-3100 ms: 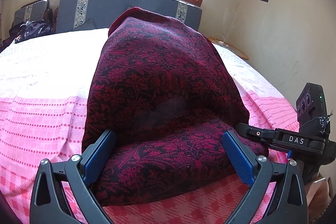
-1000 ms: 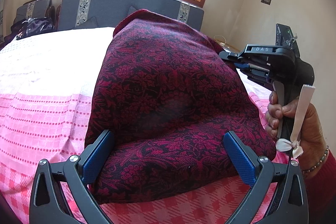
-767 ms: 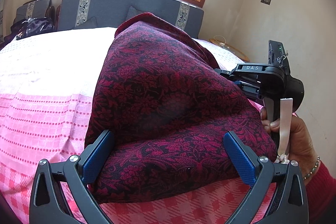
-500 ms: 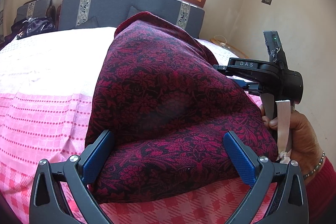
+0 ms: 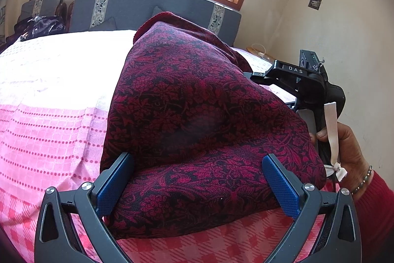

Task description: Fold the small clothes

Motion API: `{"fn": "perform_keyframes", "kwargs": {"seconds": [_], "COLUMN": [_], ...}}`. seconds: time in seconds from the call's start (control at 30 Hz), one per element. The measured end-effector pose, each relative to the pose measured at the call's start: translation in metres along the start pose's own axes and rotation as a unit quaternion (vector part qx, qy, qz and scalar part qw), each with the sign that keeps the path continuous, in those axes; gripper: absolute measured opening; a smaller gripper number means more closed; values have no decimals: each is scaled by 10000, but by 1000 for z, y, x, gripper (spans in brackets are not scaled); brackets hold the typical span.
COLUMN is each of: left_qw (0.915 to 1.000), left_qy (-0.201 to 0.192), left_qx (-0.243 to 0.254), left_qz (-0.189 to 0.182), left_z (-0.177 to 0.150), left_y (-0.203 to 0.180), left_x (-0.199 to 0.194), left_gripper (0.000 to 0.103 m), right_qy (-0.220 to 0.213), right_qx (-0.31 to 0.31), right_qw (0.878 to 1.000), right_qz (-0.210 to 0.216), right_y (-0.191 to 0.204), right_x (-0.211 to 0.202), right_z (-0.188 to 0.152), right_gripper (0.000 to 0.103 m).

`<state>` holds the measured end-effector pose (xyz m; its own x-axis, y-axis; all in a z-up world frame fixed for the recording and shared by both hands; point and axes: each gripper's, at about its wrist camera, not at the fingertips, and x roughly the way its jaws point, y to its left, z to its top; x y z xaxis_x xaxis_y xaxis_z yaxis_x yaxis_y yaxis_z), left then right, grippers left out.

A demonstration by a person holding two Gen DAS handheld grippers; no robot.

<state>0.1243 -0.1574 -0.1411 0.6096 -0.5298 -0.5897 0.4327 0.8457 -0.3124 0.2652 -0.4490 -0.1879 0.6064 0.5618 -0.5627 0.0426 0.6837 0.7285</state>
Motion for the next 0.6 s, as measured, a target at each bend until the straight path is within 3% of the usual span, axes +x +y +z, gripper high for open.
{"fn": "perform_keyframes", "kwargs": {"seconds": [0.07,0.2,0.3,0.33,0.43,0.6], "left_qw": [10000,10000,9999,9998,9994,9986], "left_qy": [-1,-16,-41,-54,-116,-299], "left_qx": [-21,9,21,0,-51,-151], "left_qz": [-15,-51,-133,-174,-309,-405], "left_z": [0,0,-1,-1,-1,21], "left_y": [0,2,3,5,10,25], "left_x": [0,-1,-4,-5,-9,-43], "left_gripper": [103,103,103,103,103,103], "right_qy": [-10,-179,-343,-354,-232,-324], "right_qx": [-61,88,417,490,39,-136], "right_qw": [10000,9996,9960,9951,9996,9994], "right_qz": [31,218,716,778,176,-67], "right_y": [3,-10,-33,-37,-18,-11], "right_x": [3,2,-10,-11,-4,-6], "right_z": [-1,-6,-8,-7,-7,-8], "right_gripper": [66,37,26,24,26,26]}}
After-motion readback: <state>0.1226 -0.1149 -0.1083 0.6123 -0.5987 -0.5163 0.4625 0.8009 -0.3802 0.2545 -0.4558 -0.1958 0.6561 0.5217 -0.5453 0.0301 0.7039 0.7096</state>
